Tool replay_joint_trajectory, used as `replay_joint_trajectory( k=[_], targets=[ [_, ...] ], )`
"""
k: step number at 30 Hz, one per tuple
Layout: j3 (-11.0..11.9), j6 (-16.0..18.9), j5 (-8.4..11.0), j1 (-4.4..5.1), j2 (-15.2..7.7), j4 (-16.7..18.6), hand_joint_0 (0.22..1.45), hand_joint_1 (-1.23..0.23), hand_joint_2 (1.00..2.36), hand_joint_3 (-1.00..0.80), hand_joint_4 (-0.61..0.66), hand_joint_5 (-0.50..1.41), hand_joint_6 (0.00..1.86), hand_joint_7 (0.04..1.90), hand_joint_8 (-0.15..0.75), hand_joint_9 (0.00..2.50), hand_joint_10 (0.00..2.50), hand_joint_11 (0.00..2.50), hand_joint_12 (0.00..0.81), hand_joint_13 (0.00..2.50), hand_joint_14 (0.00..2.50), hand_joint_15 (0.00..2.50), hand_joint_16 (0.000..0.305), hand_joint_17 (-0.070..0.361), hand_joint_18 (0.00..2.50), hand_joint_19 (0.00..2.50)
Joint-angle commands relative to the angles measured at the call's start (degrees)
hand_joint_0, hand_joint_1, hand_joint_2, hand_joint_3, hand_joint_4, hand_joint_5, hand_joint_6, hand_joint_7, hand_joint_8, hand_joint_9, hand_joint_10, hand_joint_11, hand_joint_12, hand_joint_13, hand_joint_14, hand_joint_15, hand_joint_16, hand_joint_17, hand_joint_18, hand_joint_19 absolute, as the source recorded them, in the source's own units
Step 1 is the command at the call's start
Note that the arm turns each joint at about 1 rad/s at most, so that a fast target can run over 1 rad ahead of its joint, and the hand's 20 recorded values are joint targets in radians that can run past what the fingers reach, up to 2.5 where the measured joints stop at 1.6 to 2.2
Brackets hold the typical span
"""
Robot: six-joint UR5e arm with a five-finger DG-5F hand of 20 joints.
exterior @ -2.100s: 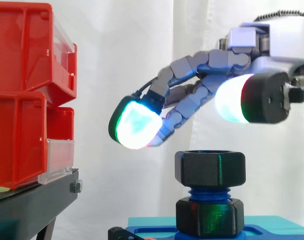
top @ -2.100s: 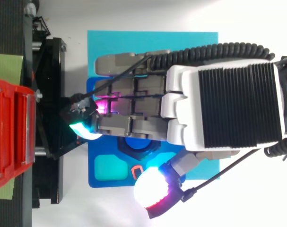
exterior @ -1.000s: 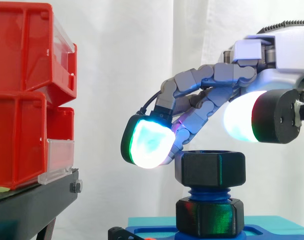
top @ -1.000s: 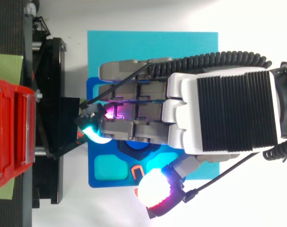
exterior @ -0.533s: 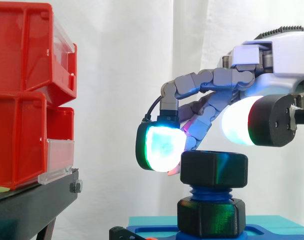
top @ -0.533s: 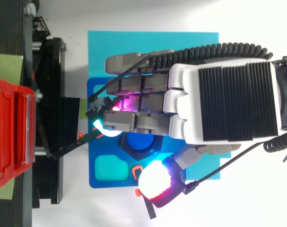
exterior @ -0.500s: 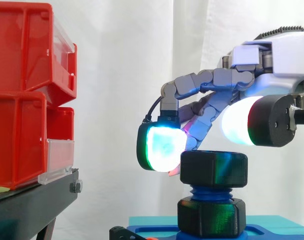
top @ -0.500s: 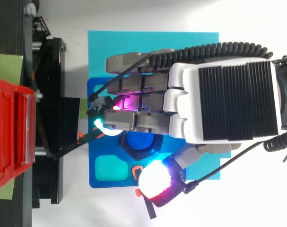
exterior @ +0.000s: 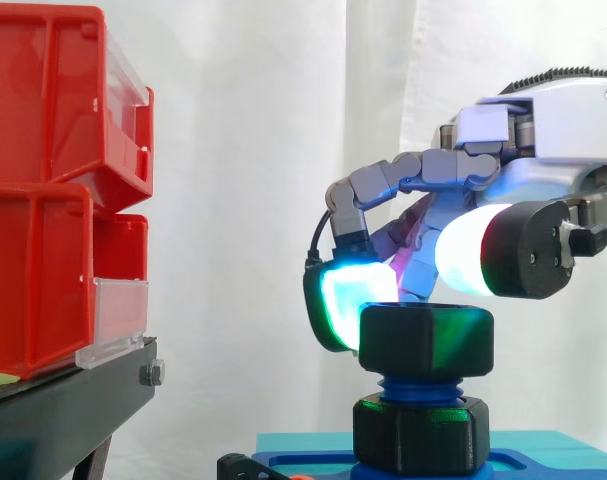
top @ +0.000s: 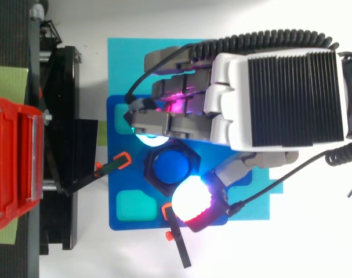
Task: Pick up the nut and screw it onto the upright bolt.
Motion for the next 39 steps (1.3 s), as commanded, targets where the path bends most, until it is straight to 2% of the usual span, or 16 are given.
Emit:
replay_joint_trajectory(
  k=[1, 3, 4, 6, 17, 21, 28, 33, 39],
  targets=[
    [0.0, 0.0, -0.11, -0.58, 0.0, 0.0, 0.54, -0.33, 1.0, -0.5, 0.09, 0.06, 0.58, 1.45, 0.243, 1.36, 0.0, 0.0, 0.14, 1.07, 0.0, 0.0, 0.013, 0.029, 0.71, 0.05],
    [0.0, 0.0, -0.11, -0.67, 0.0, 0.0, 0.54, -0.33, 1.0, -0.5, 0.09, 0.07, 0.58, 1.45, 0.232, 1.46, 0.0, 0.0, 0.13, 1.11, 0.0, 0.0, 0.012, 0.027, 0.74, 0.07],
    [0.0, 0.0, -0.11, -0.84, 0.0, 0.0, 0.54, -0.33, 1.0, -0.5, 0.09, 0.08, 0.58, 1.47, 0.234, 1.6, 0.0, 0.0, 0.127, 1.14, 0.0, 0.0, 0.011, 0.026, 0.76, 0.09],
    [0.0, 0.0, -0.37, -1.11, 0.0, 0.0, 0.54, -0.33, 1.0, -0.5, 0.09, 0.08, 0.57, 1.49, 0.222, 1.66, 0.0, 0.0, 0.124, 1.15, 0.0, 0.0, 0.011, 0.024, 0.77, 0.09],
    [0.1, 0.0, -2.22, -2.42, 0.0, 0.3, 0.54, -0.33, 1.0, -0.5, 0.12, 0.08, 0.5, 1.58, 0.239, 1.69, 0.0, 0.08, 0.127, 1.16, 0.0, 0.0, 0.011, 0.025, 0.78, 0.09],
    [0.7, 0.0, -2.57, -2.6, 0.0, 0.1, 0.54, -0.33, 1.0, -0.5, 0.17, 0.05, 0.5, 1.44, 0.255, 1.64, 0.0, 0.1, 0.134, 1.14, 0.0, 0.0, 0.013, 0.03, 0.77, 0.1],
    [3.7, 0.0, -3.8, -2.86, 0.0, -0.4, 0.53, -0.32, 1.0, -0.5, 0.21, -0.02, 0.5, 1.1, 0.256, 1.54, 0.0, 0.09, 0.142, 1.11, 0.0, 0.0, 0.016, 0.036, 0.76, 0.11],
    [4.0, -0.1, -3.8, -2.34, 0.0, -0.3, 0.52, -0.32, 1.0, -0.5, 0.23, -0.04, 0.5, 0.98, 0.245, 1.44, 0.0, 0.05, 0.156, 1.04, 0.0, 0.0, 0.019, 0.042, 0.74, 0.11],
    [4.1, -0.2, -3.53, -1.28, 0.0, 0.3, 0.52, -0.32, 1.0, -0.5, 0.19, -0.06, 0.5, 0.74, 0.229, 1.31, 0.0, 0.0, 0.138, 0.91, 0.0, 0.0, 0.019, 0.042, 0.58, 0.05]
  ],
)
